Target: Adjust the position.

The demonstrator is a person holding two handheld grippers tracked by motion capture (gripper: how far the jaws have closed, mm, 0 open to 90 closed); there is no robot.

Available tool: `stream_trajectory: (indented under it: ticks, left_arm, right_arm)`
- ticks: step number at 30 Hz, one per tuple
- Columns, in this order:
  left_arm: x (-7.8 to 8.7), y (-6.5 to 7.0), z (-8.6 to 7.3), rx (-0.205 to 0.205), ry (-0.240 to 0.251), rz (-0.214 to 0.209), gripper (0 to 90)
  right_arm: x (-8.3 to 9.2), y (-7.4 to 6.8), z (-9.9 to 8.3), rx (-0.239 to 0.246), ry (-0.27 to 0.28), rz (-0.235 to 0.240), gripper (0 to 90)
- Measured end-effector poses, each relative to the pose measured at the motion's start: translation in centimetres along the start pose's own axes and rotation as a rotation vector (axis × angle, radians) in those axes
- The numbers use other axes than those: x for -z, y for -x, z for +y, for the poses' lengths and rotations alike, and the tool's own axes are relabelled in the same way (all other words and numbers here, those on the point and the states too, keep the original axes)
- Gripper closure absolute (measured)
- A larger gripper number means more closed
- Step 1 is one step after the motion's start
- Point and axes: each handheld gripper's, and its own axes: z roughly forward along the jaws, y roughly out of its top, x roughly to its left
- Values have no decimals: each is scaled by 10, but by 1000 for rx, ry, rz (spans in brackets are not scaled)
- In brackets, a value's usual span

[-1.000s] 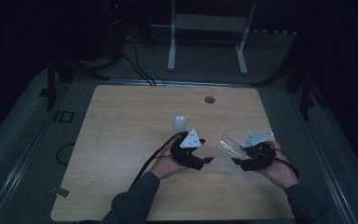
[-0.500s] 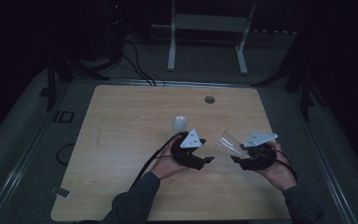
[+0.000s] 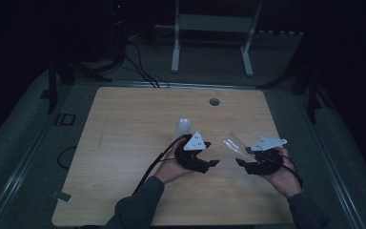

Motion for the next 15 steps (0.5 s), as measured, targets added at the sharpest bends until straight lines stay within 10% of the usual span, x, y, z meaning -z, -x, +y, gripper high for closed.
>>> stream_trajectory:
  ticks: [15]
  left_arm:
    - [0,-2,1,24,18,-9,304]
  right_arm:
    - [1,-1,-3,-45,59,-17,415]
